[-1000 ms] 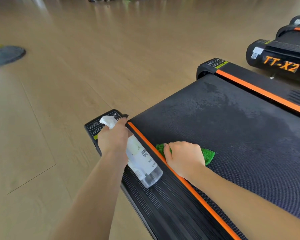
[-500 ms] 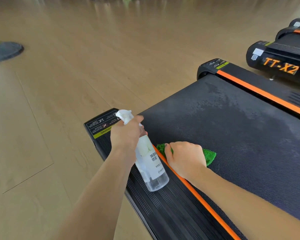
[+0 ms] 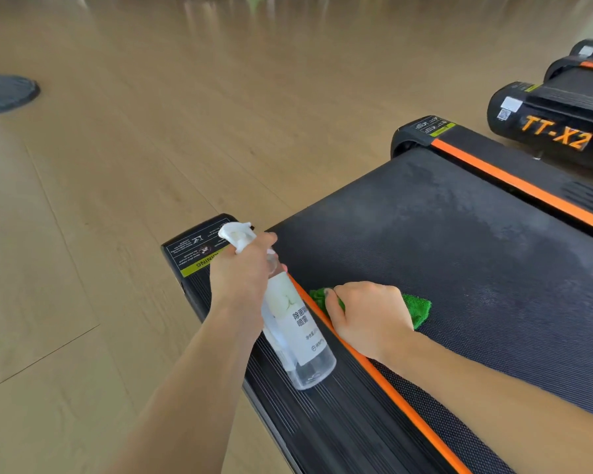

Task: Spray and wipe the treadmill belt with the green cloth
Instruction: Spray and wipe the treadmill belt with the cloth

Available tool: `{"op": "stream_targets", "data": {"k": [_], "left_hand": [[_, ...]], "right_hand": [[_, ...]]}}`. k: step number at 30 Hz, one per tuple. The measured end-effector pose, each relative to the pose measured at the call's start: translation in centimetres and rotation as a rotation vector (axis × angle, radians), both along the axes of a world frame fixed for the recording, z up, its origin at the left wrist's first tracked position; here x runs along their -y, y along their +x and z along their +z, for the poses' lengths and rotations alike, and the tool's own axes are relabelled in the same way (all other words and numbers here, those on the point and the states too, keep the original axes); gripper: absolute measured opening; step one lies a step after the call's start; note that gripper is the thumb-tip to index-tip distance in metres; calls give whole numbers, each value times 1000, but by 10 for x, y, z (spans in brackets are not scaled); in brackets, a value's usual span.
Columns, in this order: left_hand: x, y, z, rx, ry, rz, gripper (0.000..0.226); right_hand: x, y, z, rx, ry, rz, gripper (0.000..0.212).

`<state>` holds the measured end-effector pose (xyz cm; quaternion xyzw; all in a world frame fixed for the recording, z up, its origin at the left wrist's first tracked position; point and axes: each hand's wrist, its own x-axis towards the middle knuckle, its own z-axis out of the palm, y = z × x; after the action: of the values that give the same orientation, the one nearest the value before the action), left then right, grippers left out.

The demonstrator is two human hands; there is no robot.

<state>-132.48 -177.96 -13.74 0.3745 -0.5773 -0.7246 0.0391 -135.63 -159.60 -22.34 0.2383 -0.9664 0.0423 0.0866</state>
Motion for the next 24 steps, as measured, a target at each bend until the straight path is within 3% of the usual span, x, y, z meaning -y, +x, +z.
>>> {"op": "stream_targets", "data": {"k": [3,6,9,13,16,21,24], "left_hand": [[8,1,-12,20,27,4,29],[11,3,-23,-14,51,27,22],[13,3,-29,-52,29,19,22],[11,1,-31,-39,41,20,22],[13,2,-33,-24,25,-16,21],[11,-1,-31,5,16,-32,19],[9,-5,-32,15,13,-17,26]], "right_hand": [[7,-15,-2,-74,-30,134,49],[26,-49,-4,-121,-23,212,49],[45,-112,2,-116,25,110,48],[64,-191,10,-56,26,-179,54],[69,-181,9,-37,-4,-233,52],[4,-39,0,0,-61,201,41],[-8,-38,-2,-53,-54,379,42]]}}
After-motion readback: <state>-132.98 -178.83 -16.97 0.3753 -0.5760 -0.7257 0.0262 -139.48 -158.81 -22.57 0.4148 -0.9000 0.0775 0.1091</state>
